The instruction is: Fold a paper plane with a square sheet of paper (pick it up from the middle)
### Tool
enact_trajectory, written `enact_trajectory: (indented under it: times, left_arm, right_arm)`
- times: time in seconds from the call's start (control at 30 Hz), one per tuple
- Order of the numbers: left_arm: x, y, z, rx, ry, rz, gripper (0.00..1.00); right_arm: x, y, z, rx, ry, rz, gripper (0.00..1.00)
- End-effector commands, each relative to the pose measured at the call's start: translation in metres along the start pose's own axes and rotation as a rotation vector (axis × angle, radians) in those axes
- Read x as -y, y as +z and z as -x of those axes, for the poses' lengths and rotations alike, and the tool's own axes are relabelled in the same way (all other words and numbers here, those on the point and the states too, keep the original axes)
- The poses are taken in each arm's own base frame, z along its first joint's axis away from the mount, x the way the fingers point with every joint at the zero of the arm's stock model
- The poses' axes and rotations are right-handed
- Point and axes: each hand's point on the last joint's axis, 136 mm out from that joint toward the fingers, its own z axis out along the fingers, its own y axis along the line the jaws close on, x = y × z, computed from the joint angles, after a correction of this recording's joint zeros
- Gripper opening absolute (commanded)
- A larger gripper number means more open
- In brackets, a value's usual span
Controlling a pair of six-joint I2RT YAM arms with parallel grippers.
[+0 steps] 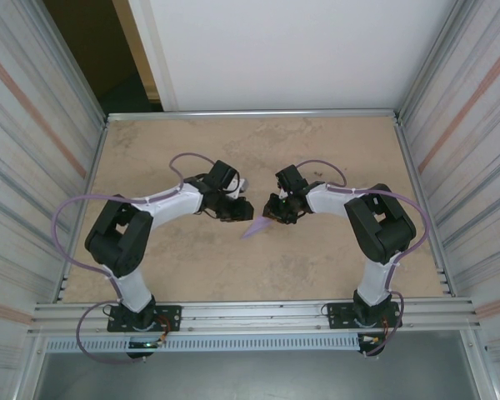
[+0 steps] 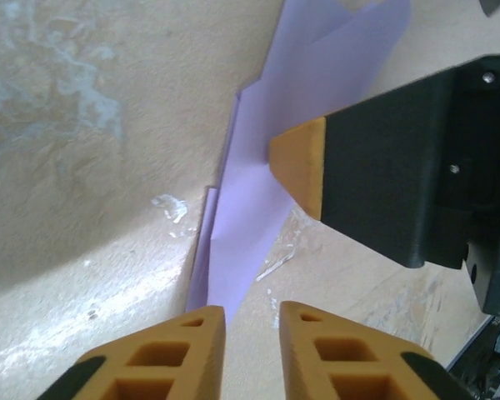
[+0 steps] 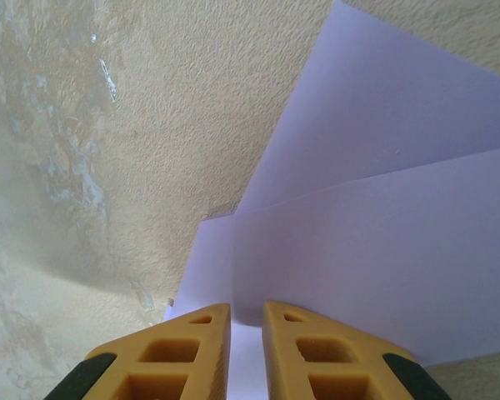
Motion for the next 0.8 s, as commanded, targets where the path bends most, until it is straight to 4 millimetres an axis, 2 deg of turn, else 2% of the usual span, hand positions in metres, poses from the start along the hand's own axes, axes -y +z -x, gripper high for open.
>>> enact_trajectory:
  times: [0.0, 0.13, 0.3, 0.53, 0.77]
  left_arm:
    - [0.020, 0.008, -0.005, -0.033, 0.015, -0.081, 0.18]
    - [0.025, 0.022, -0.009, -0.079, 0.021, -0.102, 0.10]
    - [0.019, 0.036, -0.014, -0.128, 0.001, -0.093, 0.04]
    - [0.012, 0.045, -0.014, -0.149, -0.008, -0.071, 0.04]
    - [0.007, 0.046, -0.005, -0.129, -0.021, -0.071, 0.05]
  right_arm:
    - [0.039, 0.016, -0.014, -0.052, 0.061, -0.126, 0.18]
    - [0.039, 0.016, -0.015, -0.054, 0.061, -0.125, 0.16]
    - [0.041, 0.018, -0.016, -0.061, 0.060, -0.127, 0.13]
    - [0.041, 0.018, -0.017, -0.065, 0.059, -0.125, 0.13]
    - [0.045, 0.019, -0.020, -0.073, 0.061, -0.134, 0.12]
